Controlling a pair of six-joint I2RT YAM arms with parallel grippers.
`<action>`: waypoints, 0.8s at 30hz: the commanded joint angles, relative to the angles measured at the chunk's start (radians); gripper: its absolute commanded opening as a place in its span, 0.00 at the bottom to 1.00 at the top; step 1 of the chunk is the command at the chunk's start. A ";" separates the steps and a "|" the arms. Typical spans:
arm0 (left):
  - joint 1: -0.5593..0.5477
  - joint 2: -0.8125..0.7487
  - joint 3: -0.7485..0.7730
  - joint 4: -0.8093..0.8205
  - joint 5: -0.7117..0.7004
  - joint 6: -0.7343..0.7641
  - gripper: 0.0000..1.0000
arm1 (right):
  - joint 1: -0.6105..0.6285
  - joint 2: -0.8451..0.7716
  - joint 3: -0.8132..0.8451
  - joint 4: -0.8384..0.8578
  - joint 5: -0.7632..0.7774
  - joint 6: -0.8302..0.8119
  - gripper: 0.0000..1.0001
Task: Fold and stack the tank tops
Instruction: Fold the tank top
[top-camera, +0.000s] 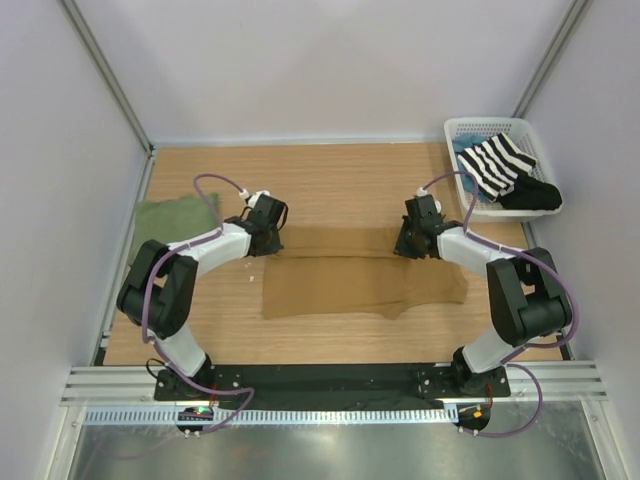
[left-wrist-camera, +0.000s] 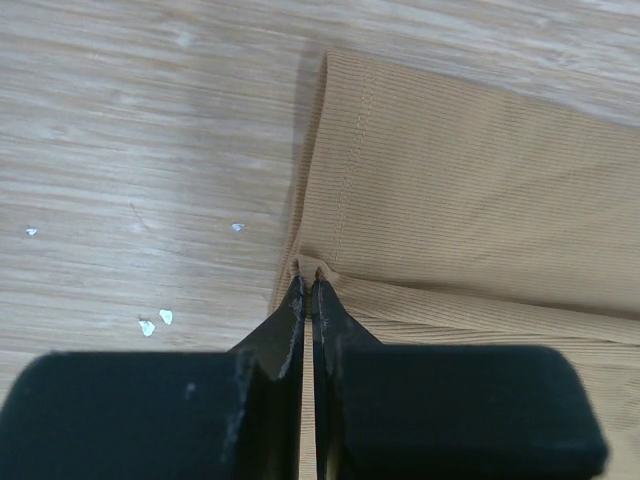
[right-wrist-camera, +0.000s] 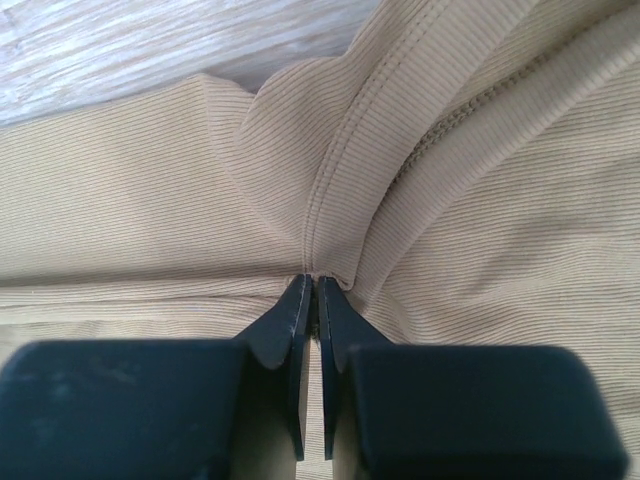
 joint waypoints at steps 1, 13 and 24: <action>0.000 -0.043 -0.017 0.041 -0.072 -0.027 0.02 | 0.015 -0.057 -0.024 0.044 0.067 0.029 0.13; -0.006 -0.178 -0.117 0.095 -0.093 -0.047 0.28 | 0.045 -0.175 -0.098 0.054 0.180 0.060 0.30; -0.006 -0.209 -0.051 0.070 -0.006 -0.058 0.28 | 0.045 -0.169 -0.010 0.027 0.154 0.038 0.31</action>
